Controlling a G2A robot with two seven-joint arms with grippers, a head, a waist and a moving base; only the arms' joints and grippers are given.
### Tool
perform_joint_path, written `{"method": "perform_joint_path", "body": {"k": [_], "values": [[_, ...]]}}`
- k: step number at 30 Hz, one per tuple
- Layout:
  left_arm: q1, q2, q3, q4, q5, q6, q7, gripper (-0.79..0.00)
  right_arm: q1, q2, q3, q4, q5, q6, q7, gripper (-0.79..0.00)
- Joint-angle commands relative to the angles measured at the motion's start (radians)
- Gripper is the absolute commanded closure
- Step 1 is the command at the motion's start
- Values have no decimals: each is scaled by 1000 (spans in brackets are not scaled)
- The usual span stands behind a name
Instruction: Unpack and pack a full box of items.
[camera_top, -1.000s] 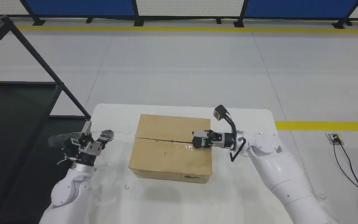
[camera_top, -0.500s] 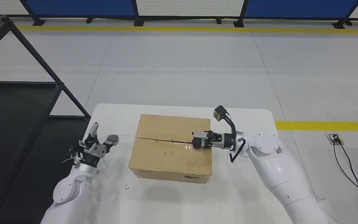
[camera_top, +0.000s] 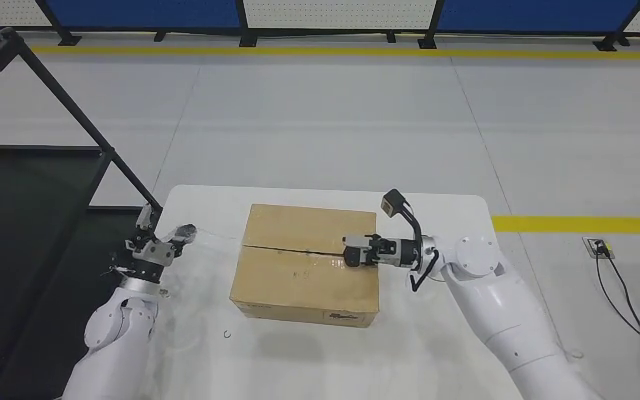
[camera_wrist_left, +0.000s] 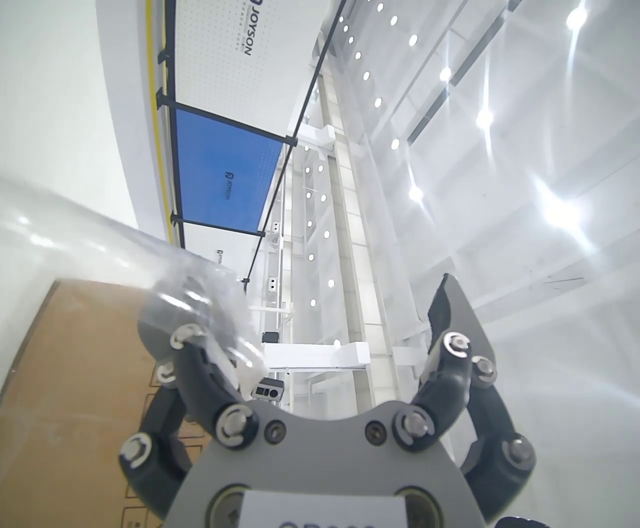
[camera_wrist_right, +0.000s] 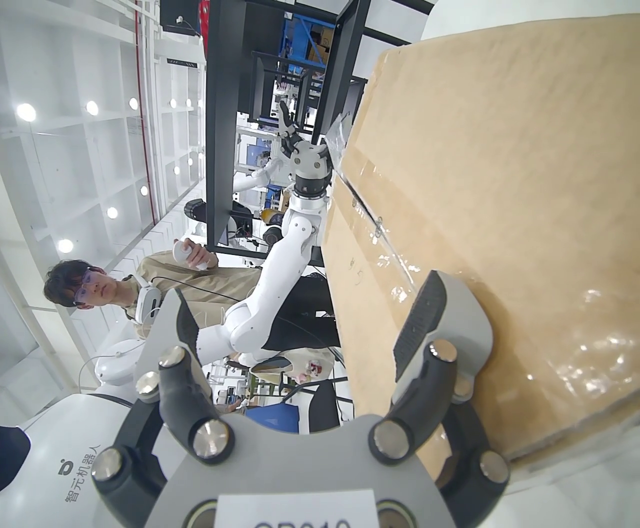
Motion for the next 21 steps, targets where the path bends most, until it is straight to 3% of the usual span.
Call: {"method": "perform_joint_path", "body": {"k": [1,12,21], "values": [[-2,1,-14,-1,-19,-2,-9,-785,-1,0,0,-3,-1,2,0,-785],[5,7,-67,-10,-56,-10,-35,-785,-2,2,-3,-13,-6,9,-4,-785],[52,6,-75,-110,-55,-29,-52,-785,0,3,-1,-17,-8,12,-13,-785]]}}
